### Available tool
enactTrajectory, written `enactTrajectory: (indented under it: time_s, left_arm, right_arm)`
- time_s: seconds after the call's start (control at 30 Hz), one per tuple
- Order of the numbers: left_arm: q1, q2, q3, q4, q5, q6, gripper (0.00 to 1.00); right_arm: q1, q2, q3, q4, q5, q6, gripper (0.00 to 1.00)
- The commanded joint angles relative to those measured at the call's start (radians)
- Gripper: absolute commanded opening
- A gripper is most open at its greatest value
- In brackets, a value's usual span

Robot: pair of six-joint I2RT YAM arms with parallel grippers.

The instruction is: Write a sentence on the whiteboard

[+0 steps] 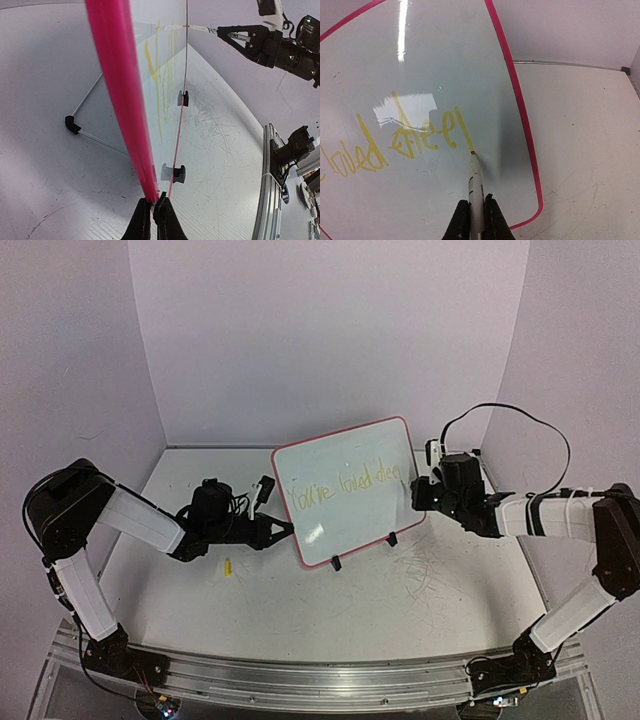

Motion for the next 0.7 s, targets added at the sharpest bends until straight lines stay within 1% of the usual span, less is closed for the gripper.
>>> enactTrajectory:
  time_s: [0.0,0.1,0.27,0.37,0.67]
  left_arm:
    - [0.005,-0.010,-0.008,-0.109,-0.030,0.026,0.00]
    - [0.005,-0.008,-0.008,-0.108,-0.031,0.026,0.00]
    - [0.006,-0.007,-0.007,-0.110,-0.032,0.025,0.00]
    - [0.005,-0.008,-0.007,-0.110,-0.033,0.025,0.00]
    - [0.006,-0.005,-0.003,-0.111,-0.028,0.025,0.00]
  right_arm:
    - [-0.003,-0.033,-0.034,-0.032,-0.022,0.021,0.00]
    - [-0.003,-0.040,-0.034,-0.032,-0.023,0.016,0.00]
    - [-0.003,-0.074,0.020,-0.029,-0.035,0.013,0.00]
    - [-0.007,-0.102,0.030,0.007,-0.031,0.012,0.00]
    - [-0.019,-0.029,0.119,0.044,-0.039,-0.014,0.00]
